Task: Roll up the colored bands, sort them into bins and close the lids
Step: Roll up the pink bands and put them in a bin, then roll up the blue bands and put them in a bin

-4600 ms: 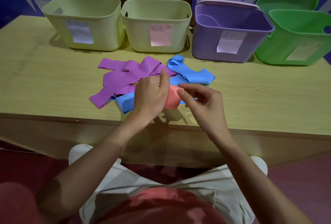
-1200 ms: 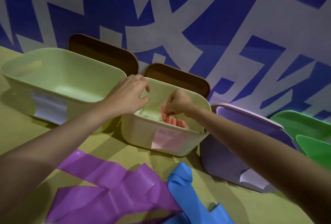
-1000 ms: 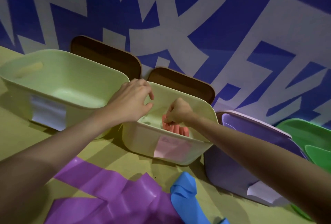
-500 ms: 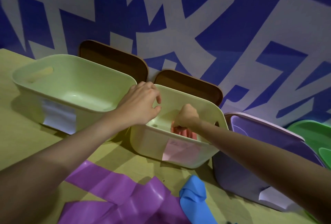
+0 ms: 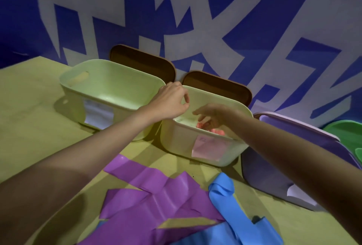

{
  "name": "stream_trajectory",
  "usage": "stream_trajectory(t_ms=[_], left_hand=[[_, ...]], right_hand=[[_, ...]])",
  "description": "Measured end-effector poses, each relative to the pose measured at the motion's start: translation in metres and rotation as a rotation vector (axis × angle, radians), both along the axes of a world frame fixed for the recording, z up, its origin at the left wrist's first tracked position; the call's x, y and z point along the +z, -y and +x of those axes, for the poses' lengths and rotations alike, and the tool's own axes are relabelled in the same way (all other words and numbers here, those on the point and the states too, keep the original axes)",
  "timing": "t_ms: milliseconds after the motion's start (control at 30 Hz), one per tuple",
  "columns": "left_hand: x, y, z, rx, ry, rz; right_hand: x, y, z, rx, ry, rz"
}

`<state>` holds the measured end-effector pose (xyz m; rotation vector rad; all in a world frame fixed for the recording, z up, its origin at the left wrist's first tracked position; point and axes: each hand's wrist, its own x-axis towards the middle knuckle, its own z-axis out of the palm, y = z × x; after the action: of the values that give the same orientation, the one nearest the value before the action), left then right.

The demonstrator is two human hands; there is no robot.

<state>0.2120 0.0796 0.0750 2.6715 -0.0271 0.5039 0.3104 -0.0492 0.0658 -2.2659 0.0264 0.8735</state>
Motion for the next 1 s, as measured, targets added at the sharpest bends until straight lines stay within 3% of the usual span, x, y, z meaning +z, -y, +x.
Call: stream_trajectory(t_ms=[267, 467, 600, 767, 1000], left_hand=[[0.023, -0.001, -0.035, 0.032, 0.007, -0.006], [0.042, 0.005, -0.073, 0.077, 0.069, -0.062], [0.042, 0.007, -0.104, 0.089, 0.129, -0.094], [0.022, 0.014, -0.145, 0.065, 0.129, -0.142], [-0.025, 0.027, -0.202, 0.040, 0.062, -0.222]], right_hand=[[0.052, 0.024, -0.034, -0.059, 0.064, 0.146], [0.084, 0.047, -0.080, 0.036, 0.392, 0.252], [0.093, 0.064, -0.130, 0.173, 0.664, 0.228], [0.075, 0.090, -0.187, 0.270, 0.847, 0.180], [0.020, 0.136, -0.234, 0.203, 0.760, 0.237]])
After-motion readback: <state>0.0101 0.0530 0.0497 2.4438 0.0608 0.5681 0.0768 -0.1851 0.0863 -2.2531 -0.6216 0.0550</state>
